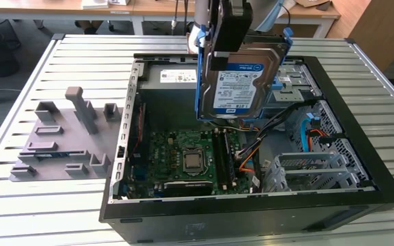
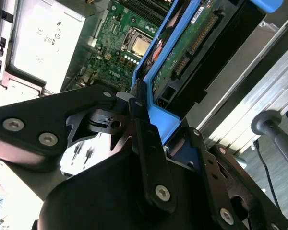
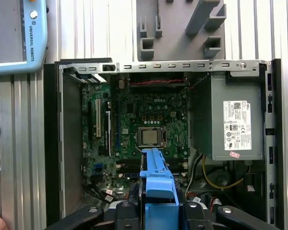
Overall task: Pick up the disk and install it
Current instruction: 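Insert the disk into the insertion slot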
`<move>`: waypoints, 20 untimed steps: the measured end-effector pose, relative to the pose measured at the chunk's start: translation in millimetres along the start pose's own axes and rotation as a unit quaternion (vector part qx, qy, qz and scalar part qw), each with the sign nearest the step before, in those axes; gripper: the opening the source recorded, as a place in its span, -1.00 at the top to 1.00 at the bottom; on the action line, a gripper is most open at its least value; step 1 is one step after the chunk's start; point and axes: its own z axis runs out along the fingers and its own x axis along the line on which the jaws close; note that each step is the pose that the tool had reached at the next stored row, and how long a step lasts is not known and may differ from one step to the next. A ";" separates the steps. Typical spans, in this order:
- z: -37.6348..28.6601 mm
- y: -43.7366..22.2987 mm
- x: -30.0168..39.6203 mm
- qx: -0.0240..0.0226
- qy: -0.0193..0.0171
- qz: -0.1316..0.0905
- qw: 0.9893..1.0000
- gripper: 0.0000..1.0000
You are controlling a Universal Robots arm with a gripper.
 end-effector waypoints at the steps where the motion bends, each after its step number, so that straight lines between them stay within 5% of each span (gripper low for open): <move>1: 0.1 -0.8 0.1 0.000 0.000 0.000 1.000 0.27; 7: 0.2 -11.0 -0.4 0.000 0.000 0.000 1.000 0.27; 12: 0.3 -13.4 0.6 0.000 0.000 0.000 1.000 0.27; 20: 0.8 -14.1 15.1 0.000 0.000 0.000 1.000 0.27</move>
